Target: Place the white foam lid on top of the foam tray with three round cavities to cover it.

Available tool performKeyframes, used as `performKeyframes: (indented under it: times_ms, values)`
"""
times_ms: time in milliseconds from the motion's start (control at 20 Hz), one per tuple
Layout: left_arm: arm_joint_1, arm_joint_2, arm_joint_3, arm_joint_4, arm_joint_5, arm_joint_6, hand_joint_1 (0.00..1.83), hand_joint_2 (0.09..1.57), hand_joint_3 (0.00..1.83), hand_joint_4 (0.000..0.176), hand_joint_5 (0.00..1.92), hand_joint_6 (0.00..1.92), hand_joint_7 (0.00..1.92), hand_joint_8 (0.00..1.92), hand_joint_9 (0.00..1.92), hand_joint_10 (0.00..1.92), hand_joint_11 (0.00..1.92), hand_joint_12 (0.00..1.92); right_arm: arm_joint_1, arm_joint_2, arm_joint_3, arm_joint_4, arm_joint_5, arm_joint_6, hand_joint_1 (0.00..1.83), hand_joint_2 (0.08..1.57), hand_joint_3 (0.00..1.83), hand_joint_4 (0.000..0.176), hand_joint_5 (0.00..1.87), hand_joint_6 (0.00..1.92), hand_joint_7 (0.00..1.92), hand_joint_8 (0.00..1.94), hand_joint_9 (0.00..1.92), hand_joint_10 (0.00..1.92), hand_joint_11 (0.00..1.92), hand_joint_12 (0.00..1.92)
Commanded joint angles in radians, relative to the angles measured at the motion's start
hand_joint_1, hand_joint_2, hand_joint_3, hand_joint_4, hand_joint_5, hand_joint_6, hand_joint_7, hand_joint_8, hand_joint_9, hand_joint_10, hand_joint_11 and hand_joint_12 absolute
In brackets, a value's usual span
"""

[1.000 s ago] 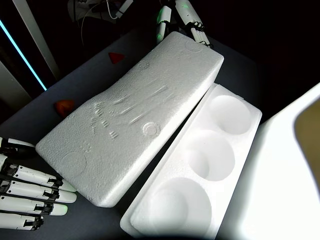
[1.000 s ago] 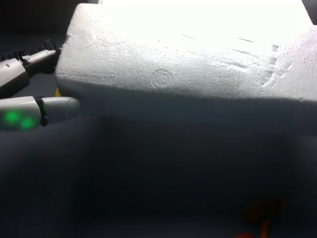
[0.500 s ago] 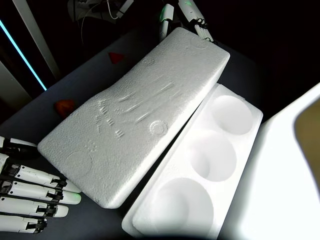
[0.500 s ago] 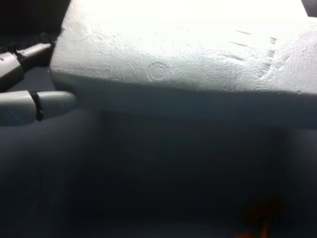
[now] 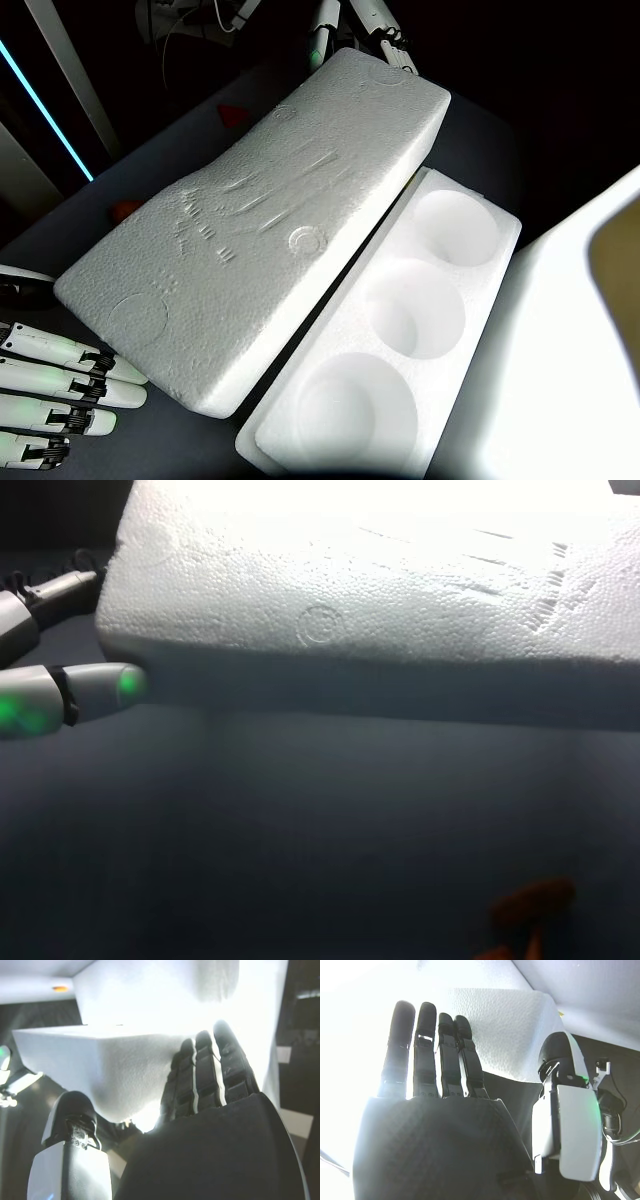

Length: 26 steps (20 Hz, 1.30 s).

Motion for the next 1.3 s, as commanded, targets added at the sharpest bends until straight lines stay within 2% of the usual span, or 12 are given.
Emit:
performKeyframes:
  times_ms: [0, 150, 300, 450, 600, 650, 750, 850, 950, 1150, 1200, 1250]
  values:
    - [-0.024, -0.011, -0.011, 0.102, -0.186, -0.004, 0.25, 1.15, 0.00, 0.000, 0.17, 0.00, 0.17, 0.00, 0.14, 0.00, 0.00, 0.50, 0.026, -0.007, -0.012, -0.062, 0.221, 0.028, 0.43, 1.16, 0.01, 0.000, 0.16, 0.00, 0.27, 0.01, 0.03, 0.93, 0.00, 1.73]
    - [-0.049, -0.025, 0.019, 0.089, -0.166, 0.003, 0.26, 1.13, 0.00, 0.000, 0.17, 0.00, 0.17, 0.00, 0.14, 0.00, 0.00, 0.64, 0.046, -0.026, 0.010, -0.051, 0.216, 0.027, 0.45, 1.15, 0.00, 0.000, 0.19, 0.02, 0.27, 0.00, 0.02, 0.90, 0.00, 1.70]
    - [-0.083, -0.046, 0.049, 0.093, -0.128, 0.003, 0.30, 1.12, 0.00, 0.000, 0.16, 0.00, 0.17, 0.00, 0.13, 0.00, 0.00, 0.96, 0.088, -0.063, 0.044, -0.051, 0.177, 0.024, 0.51, 1.16, 0.01, 0.000, 0.20, 0.04, 0.24, 0.01, 0.00, 0.89, 0.00, 1.77]
    - [-0.115, -0.065, 0.080, 0.094, -0.097, 0.002, 0.33, 1.11, 0.00, 0.000, 0.16, 0.00, 0.15, 0.00, 0.12, 0.00, 0.00, 0.96, 0.129, -0.094, 0.073, -0.051, 0.145, 0.015, 0.49, 1.18, 0.01, 0.000, 0.18, 0.03, 0.21, 0.01, 0.00, 0.78, 0.00, 1.79]
    - [-0.146, -0.084, 0.109, 0.098, -0.058, 0.001, 0.33, 1.08, 0.00, 0.000, 0.18, 0.01, 0.14, 0.00, 0.11, 0.00, 0.00, 1.04, 0.174, -0.121, 0.101, -0.051, 0.103, 0.003, 0.45, 1.18, 0.00, 0.000, 0.18, 0.04, 0.24, 0.02, 0.00, 0.86, 0.00, 1.87]
    - [-0.153, -0.091, 0.118, 0.101, -0.048, -0.002, 0.29, 1.06, 0.00, 0.025, 0.16, 0.00, 0.11, 0.00, 0.08, 0.00, 0.00, 1.02, 0.192, -0.128, 0.109, -0.051, 0.083, -0.006, 0.49, 1.19, 0.01, 0.000, 0.17, 0.05, 0.27, 0.04, 0.00, 0.96, 0.00, 1.91]
    - [-0.168, -0.106, 0.138, 0.102, -0.019, -0.004, 0.29, 1.06, 0.00, 0.030, 0.15, 0.00, 0.09, 0.00, 0.06, 0.00, 0.00, 0.93, 0.244, -0.140, 0.124, -0.053, 0.034, -0.032, 0.51, 1.19, 0.00, 0.000, 0.15, 0.06, 0.25, 0.03, 0.00, 0.92, 0.00, 1.90]
    - [-0.183, -0.121, 0.158, 0.104, 0.005, -0.009, 0.26, 1.03, 0.00, 0.019, 0.15, 0.00, 0.09, 0.01, 0.06, 0.01, 0.00, 0.97, 0.302, -0.148, 0.134, -0.062, -0.008, -0.051, 0.51, 1.19, 0.00, 0.000, 0.15, 0.08, 0.25, 0.03, 0.00, 0.87, 0.00, 1.85]
    - [-0.202, -0.135, 0.178, 0.115, 0.035, -0.011, 0.27, 1.03, 0.00, 0.031, 0.15, 0.00, 0.10, 0.00, 0.06, 0.00, 0.00, 0.89, 0.373, -0.149, 0.149, -0.084, -0.068, -0.070, 0.51, 1.20, 0.00, 0.000, 0.14, 0.09, 0.22, 0.02, 0.00, 0.79, 0.00, 1.80]
    - [-0.243, -0.168, 0.227, 0.141, 0.097, -0.031, 0.30, 1.03, 0.00, 0.030, 0.16, 0.01, 0.10, 0.00, 0.07, 0.01, 0.00, 0.90, 0.524, -0.166, 0.159, -0.130, -0.188, -0.122, 0.52, 1.20, 0.00, 0.000, 0.13, 0.10, 0.20, 0.01, 0.00, 0.73, 0.00, 1.78]
    - [-0.254, -0.173, 0.232, 0.150, 0.107, -0.032, 0.32, 1.05, 0.00, 0.015, 0.16, 0.01, 0.10, 0.00, 0.05, 0.01, 0.00, 0.83, 0.527, -0.166, 0.159, -0.129, -0.190, -0.124, 0.51, 1.20, 0.00, 0.000, 0.12, 0.12, 0.19, 0.01, 0.00, 0.68, 0.00, 1.72]
    - [-0.264, -0.178, 0.237, 0.160, 0.116, -0.034, 0.32, 1.05, 0.00, 0.015, 0.16, 0.01, 0.10, 0.00, 0.05, 0.01, 0.00, 0.83, 0.528, -0.166, 0.162, -0.125, -0.190, -0.124, 0.51, 1.20, 0.00, 0.000, 0.12, 0.12, 0.19, 0.01, 0.00, 0.68, 0.00, 1.72]
